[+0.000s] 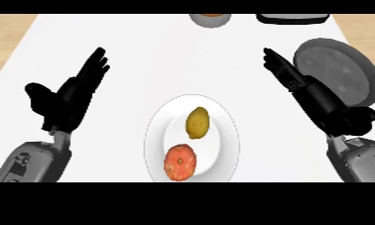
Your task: Pick the lemon from the plate and place it in the pan
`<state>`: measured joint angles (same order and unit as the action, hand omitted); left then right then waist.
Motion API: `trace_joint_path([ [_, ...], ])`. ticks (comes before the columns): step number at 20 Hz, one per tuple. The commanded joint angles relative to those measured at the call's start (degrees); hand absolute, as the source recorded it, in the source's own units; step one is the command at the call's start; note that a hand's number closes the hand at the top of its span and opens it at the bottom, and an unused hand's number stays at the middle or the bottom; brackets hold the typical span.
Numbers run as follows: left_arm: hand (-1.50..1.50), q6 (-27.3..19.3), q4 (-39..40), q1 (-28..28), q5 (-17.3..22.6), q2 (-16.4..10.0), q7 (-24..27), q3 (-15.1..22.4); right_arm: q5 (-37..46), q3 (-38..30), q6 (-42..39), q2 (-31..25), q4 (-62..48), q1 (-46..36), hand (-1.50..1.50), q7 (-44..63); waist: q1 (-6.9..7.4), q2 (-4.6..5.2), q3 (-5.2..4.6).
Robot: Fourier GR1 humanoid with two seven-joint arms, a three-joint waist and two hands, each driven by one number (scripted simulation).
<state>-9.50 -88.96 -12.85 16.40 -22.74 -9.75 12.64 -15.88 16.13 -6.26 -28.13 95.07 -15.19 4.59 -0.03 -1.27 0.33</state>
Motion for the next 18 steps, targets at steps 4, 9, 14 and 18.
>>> trace_joint_path([
  [4,0.00,-3.0,3.6,-0.6,-4.1,-0.3,6.6,-5.4,7.0,5.2,8.0,12.8,-7.7,5.6,1.50,-7.8,0.34,1.54,-0.31],
  [9,0.00,-4.8,3.3,1.6,-2.8,-0.1,5.0,-7.2,23.4,5.7,29.2,16.3,-9.9,9.9,-1.50,-13.6,-1.16,0.75,-0.44],
  [14,0.00,-6.6,2.3,1.0,-4.0,-0.1,3.8,-7.7,35.9,8.5,42.0,13.7,-1.1,20.7,-1.50,-14.3,-2.62,0.45,-0.47],
  [18,0.00,-3.5,3.8,2.6,-3.6,-0.1,7.6,-8.3,41.4,9.5,36.7,4.8,15.0,26.3,-1.50,0.8,-1.27,0.92,-0.50],
])
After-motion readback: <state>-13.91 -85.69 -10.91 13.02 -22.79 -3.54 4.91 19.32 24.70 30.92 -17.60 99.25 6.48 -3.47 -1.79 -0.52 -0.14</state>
